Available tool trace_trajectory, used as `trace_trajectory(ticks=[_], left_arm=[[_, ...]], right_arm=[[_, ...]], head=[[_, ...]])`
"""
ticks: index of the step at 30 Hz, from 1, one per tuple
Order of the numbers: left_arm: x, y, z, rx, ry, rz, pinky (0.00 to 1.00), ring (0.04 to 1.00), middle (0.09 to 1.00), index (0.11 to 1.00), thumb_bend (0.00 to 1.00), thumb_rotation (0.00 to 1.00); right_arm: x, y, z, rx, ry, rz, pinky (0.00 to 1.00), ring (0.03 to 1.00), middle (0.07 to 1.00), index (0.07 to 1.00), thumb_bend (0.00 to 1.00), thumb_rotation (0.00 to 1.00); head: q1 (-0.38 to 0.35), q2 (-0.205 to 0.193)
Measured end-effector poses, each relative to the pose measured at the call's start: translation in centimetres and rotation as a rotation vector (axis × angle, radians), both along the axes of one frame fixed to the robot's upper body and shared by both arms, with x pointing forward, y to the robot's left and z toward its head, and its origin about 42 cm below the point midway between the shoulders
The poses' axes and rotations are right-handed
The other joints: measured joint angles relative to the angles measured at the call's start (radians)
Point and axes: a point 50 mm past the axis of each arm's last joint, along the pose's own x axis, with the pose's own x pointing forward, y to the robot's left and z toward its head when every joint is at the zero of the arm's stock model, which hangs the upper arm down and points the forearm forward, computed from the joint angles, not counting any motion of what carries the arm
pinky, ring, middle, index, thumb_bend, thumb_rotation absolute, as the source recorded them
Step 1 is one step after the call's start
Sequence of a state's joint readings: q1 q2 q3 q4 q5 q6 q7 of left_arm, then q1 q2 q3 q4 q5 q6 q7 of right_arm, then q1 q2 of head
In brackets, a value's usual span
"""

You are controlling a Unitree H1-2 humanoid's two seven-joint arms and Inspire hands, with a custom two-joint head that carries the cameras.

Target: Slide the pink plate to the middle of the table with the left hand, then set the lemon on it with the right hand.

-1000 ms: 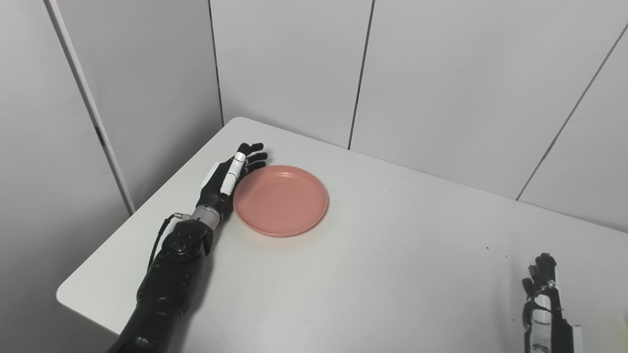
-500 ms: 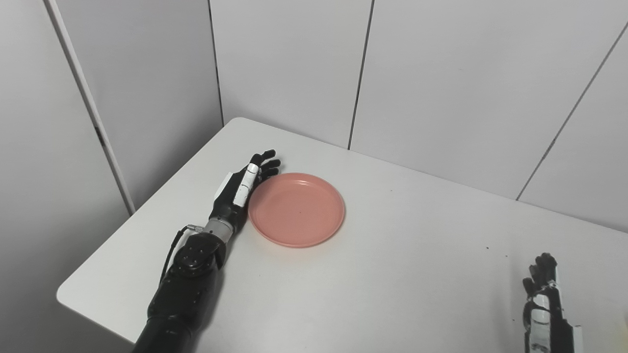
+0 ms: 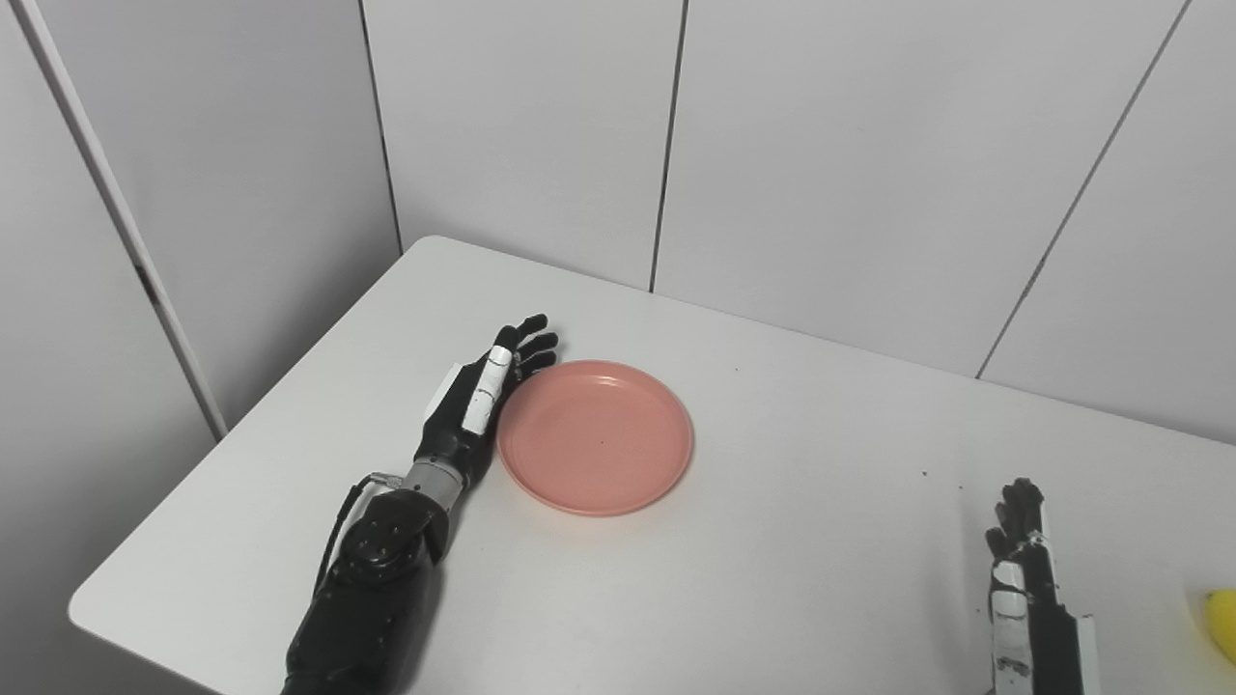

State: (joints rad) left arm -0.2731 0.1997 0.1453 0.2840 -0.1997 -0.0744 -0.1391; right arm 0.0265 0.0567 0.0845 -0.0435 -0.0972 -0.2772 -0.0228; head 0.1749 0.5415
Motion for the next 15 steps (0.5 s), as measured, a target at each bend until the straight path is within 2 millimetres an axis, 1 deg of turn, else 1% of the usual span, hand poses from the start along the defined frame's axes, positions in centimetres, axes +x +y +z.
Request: trace_trajectory(ticks=[1,4,5,6,8,9,10,11,12,15], left_arm=[[0.0,-0.2,0.0,-0.003,0.001,-0.001,0.89,0.879,0.873,0.868,0.75,1.00],[-0.1,-1.1,0.0,-0.009,0.003,-0.011,0.89,0.877,0.873,0.867,0.74,1.00],[-0.1,-1.4,0.0,-0.011,0.007,-0.017,0.89,0.877,0.873,0.867,0.73,1.00],[-0.1,-1.5,0.0,-0.011,0.008,-0.019,0.90,0.881,0.879,0.871,0.73,1.00],[-0.1,-1.7,0.0,-0.013,0.010,-0.023,0.90,0.886,0.883,0.872,0.73,1.00],[-0.1,-1.7,-0.1,-0.013,0.011,-0.024,0.90,0.888,0.884,0.871,0.73,1.00],[-0.1,-1.8,-0.1,-0.013,0.013,-0.026,0.90,0.885,0.882,0.867,0.73,1.00],[-0.1,-1.8,-0.1,-0.014,0.013,-0.027,0.90,0.885,0.882,0.866,0.72,1.00],[-0.1,-1.9,-0.1,-0.016,0.013,-0.028,0.90,0.886,0.883,0.867,0.72,1.00],[-0.1,-2.1,-0.1,-0.020,0.014,-0.036,0.93,0.903,0.898,0.878,0.73,1.00]], right_arm=[[0.0,0.1,0.0,0.000,0.001,-0.001,1.00,1.000,0.983,0.978,0.61,0.97],[-0.1,0.3,0.0,-0.010,0.002,-0.001,1.00,1.000,0.987,0.982,0.60,0.98],[-0.2,0.4,0.0,-0.014,0.003,-0.001,1.00,1.000,0.987,0.982,0.60,0.98],[-0.2,0.5,0.1,-0.016,0.003,0.000,1.00,1.000,0.985,0.980,0.57,0.98],[-0.4,0.9,0.1,-0.014,0.005,-0.006,1.00,1.000,0.986,0.982,0.55,0.99],[-0.4,1.1,0.1,-0.010,0.007,-0.010,1.00,1.000,0.988,0.983,0.54,0.99],[-0.5,1.3,0.1,-0.007,0.010,-0.012,1.00,1.000,0.986,0.984,0.55,1.00],[-0.6,1.6,0.1,-0.005,0.012,-0.013,1.00,1.000,0.982,0.984,0.55,1.00],[-0.7,1.9,0.0,-0.006,0.014,-0.015,1.00,1.000,0.979,0.982,0.55,1.00],[-0.8,3.0,0.0,0.001,0.029,-0.025,0.98,0.986,0.962,0.969,0.57,1.00]], head=[[0.000,0.000],[-0.075,0.023],[-0.075,0.023],[-0.130,0.034],[-0.130,0.034],[-0.176,0.044],[-0.176,0.044],[-0.214,0.054],[-0.215,0.054],[-0.305,0.060]])
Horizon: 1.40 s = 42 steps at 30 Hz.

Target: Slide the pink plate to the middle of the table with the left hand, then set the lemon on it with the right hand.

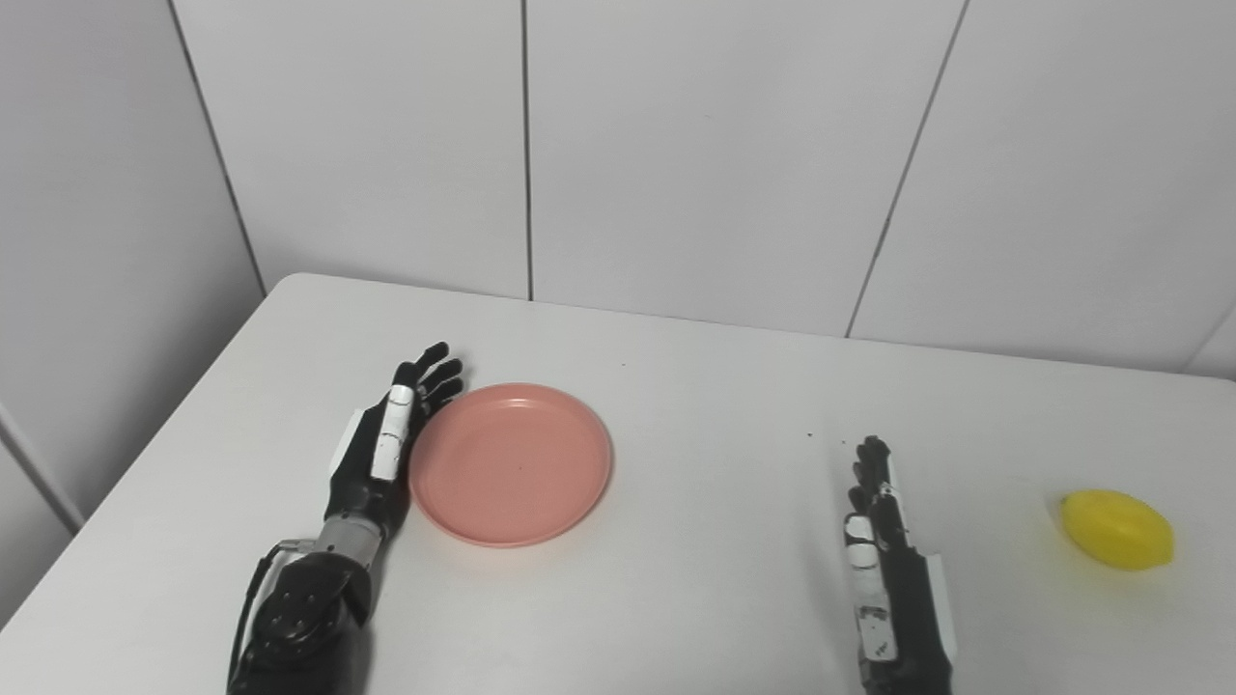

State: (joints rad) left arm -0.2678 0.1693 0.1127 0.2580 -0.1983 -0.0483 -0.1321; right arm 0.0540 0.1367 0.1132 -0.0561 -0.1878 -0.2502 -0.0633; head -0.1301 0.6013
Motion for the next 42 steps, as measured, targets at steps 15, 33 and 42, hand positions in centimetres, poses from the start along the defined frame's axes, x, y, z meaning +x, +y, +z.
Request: trace_trajectory(ticks=[15,33,42], left_arm=[[-0.5,-2.2,0.0,-0.016,0.001,-0.073,0.93,0.905,0.892,0.884,0.74,1.00],[-2.4,-8.9,-0.3,-0.072,0.031,-0.115,0.92,0.917,0.911,0.914,0.71,1.00],[-2.6,-11.7,-0.7,-0.064,0.009,-0.149,0.94,0.924,0.919,0.918,0.70,1.00]], right_arm=[[0.0,2.2,-0.2,-0.085,0.063,-0.014,0.96,0.981,0.978,0.968,0.64,1.00],[0.2,2.6,0.0,-0.073,0.063,-0.018,0.97,0.985,0.978,0.967,0.64,1.00],[0.2,2.2,-0.2,-0.055,0.072,-0.023,0.98,0.989,0.979,0.970,0.63,1.00]], head=[[-0.126,0.031],[-0.137,0.011],[-0.125,-0.015]])
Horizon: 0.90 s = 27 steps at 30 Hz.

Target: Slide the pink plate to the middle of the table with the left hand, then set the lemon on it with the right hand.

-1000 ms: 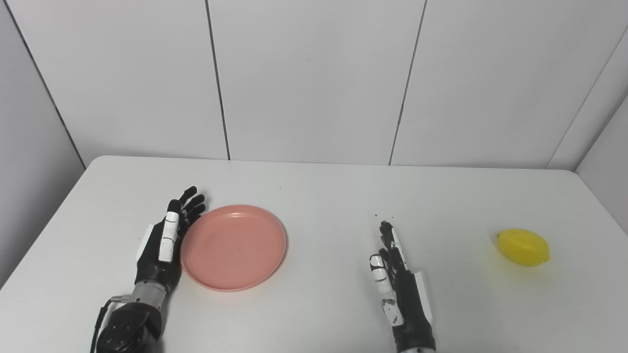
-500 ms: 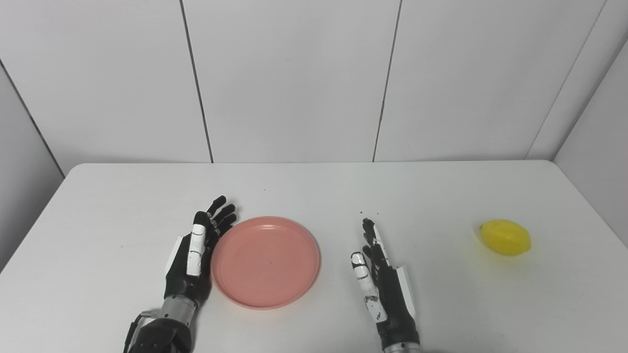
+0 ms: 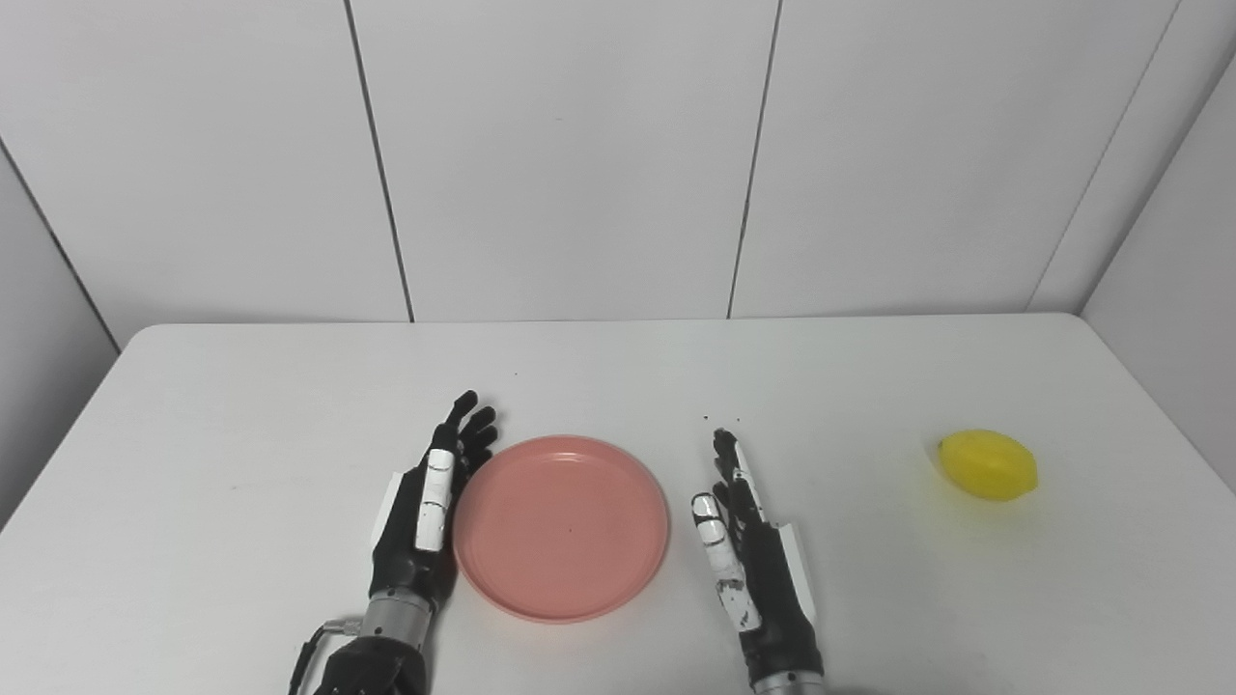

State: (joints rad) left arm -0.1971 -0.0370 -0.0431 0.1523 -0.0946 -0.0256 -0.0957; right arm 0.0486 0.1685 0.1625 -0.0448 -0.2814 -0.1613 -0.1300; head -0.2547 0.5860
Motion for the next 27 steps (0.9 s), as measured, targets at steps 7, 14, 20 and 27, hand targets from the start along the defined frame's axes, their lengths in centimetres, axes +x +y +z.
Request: trace_trajectory(ticks=[7,14,20,27], left_arm=[[-0.2,-1.0,0.0,0.012,-0.006,-0.012,0.93,0.926,0.924,0.923,0.69,1.00],[-0.9,-2.4,0.0,0.046,-0.029,-0.028,0.91,0.913,0.917,0.921,0.69,1.00],[-1.4,-2.8,0.0,0.048,-0.044,-0.016,0.91,0.916,0.921,0.924,0.69,1.00],[-1.8,-2.9,0.0,0.055,-0.052,-0.004,0.91,0.920,0.924,0.926,0.69,1.00]], right_arm=[[0.0,-0.5,-0.1,0.042,0.007,-0.021,0.99,0.990,0.964,0.964,0.59,1.00],[-0.2,-1.0,-0.2,0.076,-0.003,-0.021,1.00,1.000,0.976,0.972,0.57,1.00],[-0.3,-1.6,0.1,0.067,-0.034,-0.020,1.00,1.000,0.979,0.970,0.56,1.00],[-0.5,-2.2,0.2,0.048,-0.043,-0.025,1.00,1.000,0.980,0.971,0.57,1.00]], head=[[0.015,-0.028],[0.035,-0.022],[0.032,-0.018],[0.034,-0.015]])
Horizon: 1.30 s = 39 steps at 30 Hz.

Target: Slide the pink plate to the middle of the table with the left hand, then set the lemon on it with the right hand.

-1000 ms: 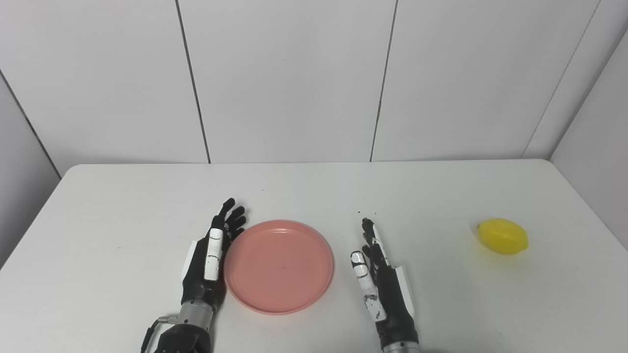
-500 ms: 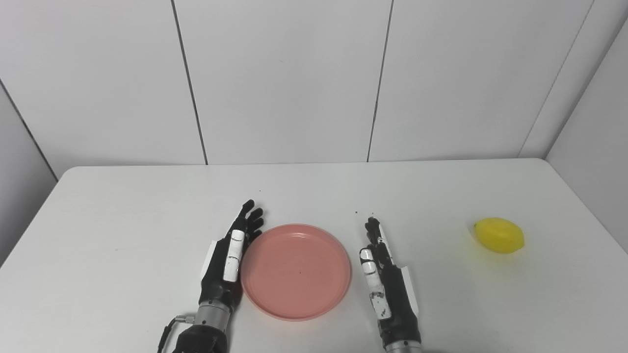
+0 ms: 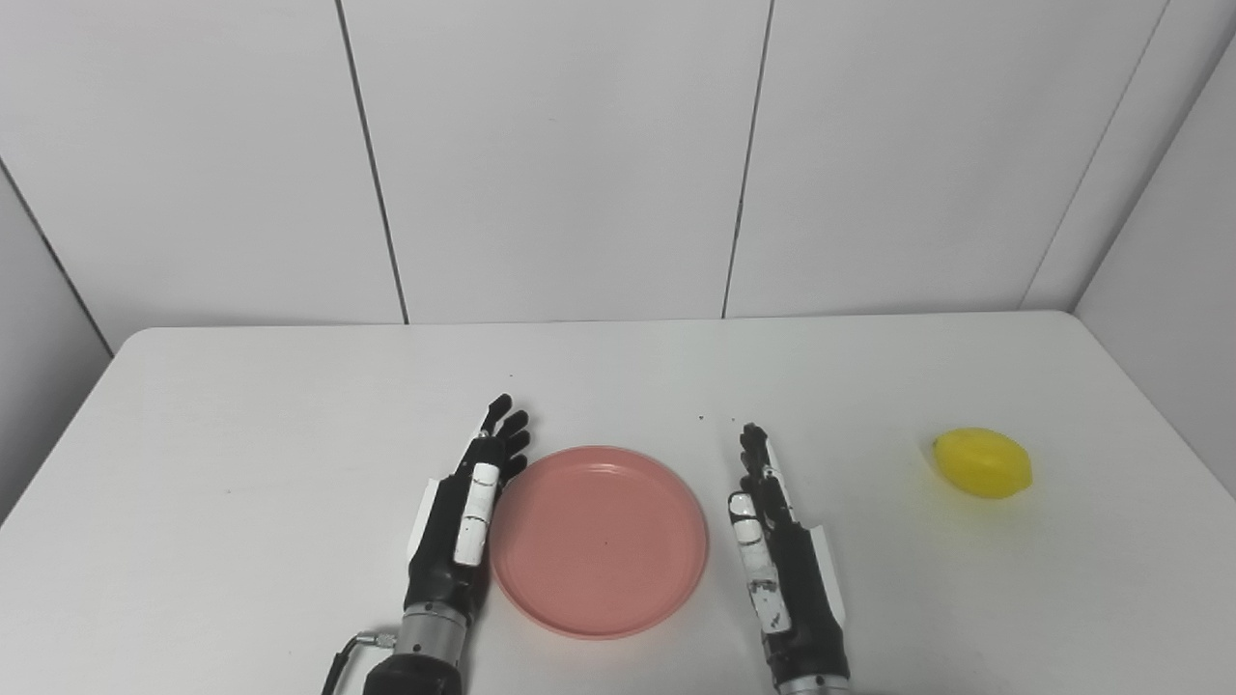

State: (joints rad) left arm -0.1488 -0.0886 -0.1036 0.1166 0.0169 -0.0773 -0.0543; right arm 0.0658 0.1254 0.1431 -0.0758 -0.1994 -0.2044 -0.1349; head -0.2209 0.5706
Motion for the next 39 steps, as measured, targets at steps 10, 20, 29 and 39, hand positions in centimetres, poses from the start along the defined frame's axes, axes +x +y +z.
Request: trace_trajectory(ticks=[10,20,29,39], left_arm=[[-0.2,-0.3,0.0,0.049,-0.031,-0.003,0.92,0.928,0.933,0.935,0.71,1.00],[-0.2,0.0,0.2,0.055,-0.039,-0.012,0.95,0.931,0.937,0.941,0.68,1.00],[-0.1,0.6,0.2,0.032,-0.007,-0.028,0.96,0.944,0.949,0.954,0.67,1.00],[0.1,1.0,0.2,0.000,0.013,-0.055,0.97,0.959,0.962,0.964,0.67,1.00]], right_arm=[[-0.3,-1.0,0.1,-0.030,0.026,-0.049,1.00,0.994,0.972,0.967,0.66,1.00],[-0.1,-5.8,0.7,-0.368,0.029,-0.249,0.97,0.979,0.985,0.984,0.76,0.62],[2.3,-8.6,3.0,-0.465,-0.034,-0.336,0.91,0.955,0.968,0.961,0.83,0.53],[3.6,-13.0,6.0,-0.576,-0.054,-0.419,0.86,0.919,0.939,0.939,0.81,0.51]], head=[[-0.037,0.006],[-0.101,0.037],[-0.127,0.080],[-0.153,0.091]])
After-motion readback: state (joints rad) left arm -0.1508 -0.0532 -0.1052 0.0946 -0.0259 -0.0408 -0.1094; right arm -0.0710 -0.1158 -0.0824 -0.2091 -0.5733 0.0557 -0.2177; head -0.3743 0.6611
